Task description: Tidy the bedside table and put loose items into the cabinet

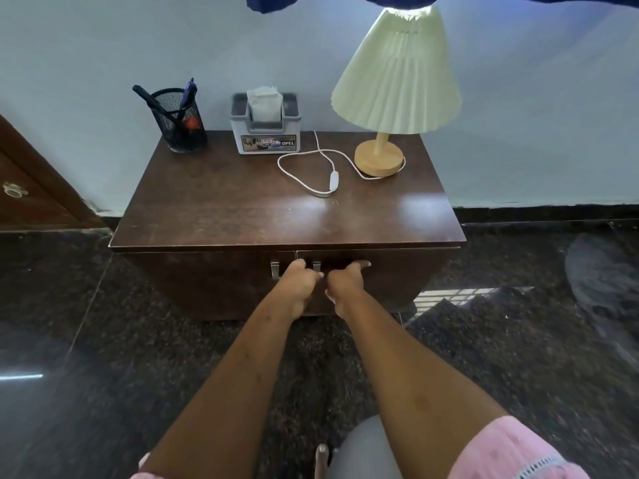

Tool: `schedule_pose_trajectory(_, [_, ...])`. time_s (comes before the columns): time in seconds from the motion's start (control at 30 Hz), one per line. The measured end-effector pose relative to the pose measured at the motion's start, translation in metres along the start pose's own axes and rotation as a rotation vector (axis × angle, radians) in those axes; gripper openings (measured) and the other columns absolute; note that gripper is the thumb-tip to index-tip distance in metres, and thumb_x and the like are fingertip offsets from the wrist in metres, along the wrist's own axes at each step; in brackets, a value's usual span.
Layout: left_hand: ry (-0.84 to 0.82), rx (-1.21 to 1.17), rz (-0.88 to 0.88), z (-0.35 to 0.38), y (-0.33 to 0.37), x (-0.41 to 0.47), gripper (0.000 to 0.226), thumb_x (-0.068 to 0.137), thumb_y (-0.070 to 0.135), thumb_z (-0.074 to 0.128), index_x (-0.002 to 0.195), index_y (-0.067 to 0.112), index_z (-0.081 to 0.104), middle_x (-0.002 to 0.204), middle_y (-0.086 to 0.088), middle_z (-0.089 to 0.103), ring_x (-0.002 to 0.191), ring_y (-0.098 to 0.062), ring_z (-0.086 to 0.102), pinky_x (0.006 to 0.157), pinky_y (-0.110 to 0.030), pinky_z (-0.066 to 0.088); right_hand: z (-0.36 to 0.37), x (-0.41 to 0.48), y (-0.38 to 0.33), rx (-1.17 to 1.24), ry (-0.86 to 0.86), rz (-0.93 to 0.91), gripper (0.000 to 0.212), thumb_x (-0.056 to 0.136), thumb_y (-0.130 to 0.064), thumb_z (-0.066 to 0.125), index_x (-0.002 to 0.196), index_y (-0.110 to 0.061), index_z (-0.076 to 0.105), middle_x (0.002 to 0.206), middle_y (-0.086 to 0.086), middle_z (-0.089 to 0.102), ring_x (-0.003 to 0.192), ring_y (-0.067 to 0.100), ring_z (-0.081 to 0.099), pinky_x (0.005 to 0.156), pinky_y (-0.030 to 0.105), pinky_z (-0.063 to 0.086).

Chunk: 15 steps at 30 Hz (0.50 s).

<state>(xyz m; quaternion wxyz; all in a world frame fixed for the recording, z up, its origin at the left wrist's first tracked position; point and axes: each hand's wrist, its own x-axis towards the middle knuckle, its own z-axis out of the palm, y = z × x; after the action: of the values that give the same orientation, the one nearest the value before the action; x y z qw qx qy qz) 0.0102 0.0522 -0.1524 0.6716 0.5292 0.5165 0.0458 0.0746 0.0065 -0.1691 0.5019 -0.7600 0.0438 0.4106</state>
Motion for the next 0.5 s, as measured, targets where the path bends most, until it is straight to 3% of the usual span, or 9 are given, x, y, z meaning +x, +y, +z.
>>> schedule_pose_trajectory(0.23, [-0.030, -0.187, 0.015, 0.002, 0.003, -0.009, 0.018, 0.092, -0.008, 0.040, 0.097, 0.007, 0.049, 0.083, -0.010, 0.053, 0.069, -0.016, 0.052, 0.056, -0.028, 0.039, 0.001, 0.011, -0.003, 0.047, -0.104, 0.002, 0.099, 0.090, 0.005, 0.047, 0.143, -0.021, -0.033, 0.146, 0.015, 0.042, 0.130, 0.030, 0.045, 0.107, 0.044, 0.041])
schedule_pose_trajectory(0.33, [-0.023, -0.235, 0.033, 0.003, 0.002, -0.015, 0.027, 0.092, -0.007, 0.041, 0.117, -0.001, 0.048, 0.086, -0.009, 0.054, 0.071, -0.015, 0.054, 0.056, -0.027, 0.041, -0.008, 0.012, -0.004, -0.013, -0.142, 0.010, 0.096, 0.090, 0.004, 0.047, 0.145, -0.018, -0.029, 0.144, 0.015, 0.043, 0.131, 0.029, 0.043, 0.109, 0.042, 0.039])
schedule_pose_trajectory(0.43, [-0.039, -0.266, 0.041, 0.000, 0.009, -0.028, 0.021, 0.089, -0.008, 0.041, 0.092, 0.011, 0.047, 0.083, -0.003, 0.050, 0.075, -0.014, 0.052, 0.062, -0.026, 0.042, -0.020, 0.006, -0.007, -0.064, -0.168, -0.006, 0.091, 0.089, 0.005, 0.048, 0.151, -0.018, -0.015, 0.144, 0.012, 0.041, 0.132, 0.028, 0.041, 0.110, 0.042, 0.038])
schedule_pose_trajectory(0.5, [-0.074, -0.243, 0.074, -0.003, 0.014, -0.040, 0.025, 0.088, -0.011, 0.039, 0.092, 0.013, 0.048, 0.093, -0.001, 0.052, 0.081, -0.012, 0.051, 0.065, -0.026, 0.043, -0.025, -0.003, -0.013, -0.097, -0.179, -0.042, 0.083, 0.087, 0.004, 0.052, 0.152, -0.015, 0.003, 0.142, 0.012, 0.043, 0.127, 0.027, 0.044, 0.106, 0.041, 0.042])
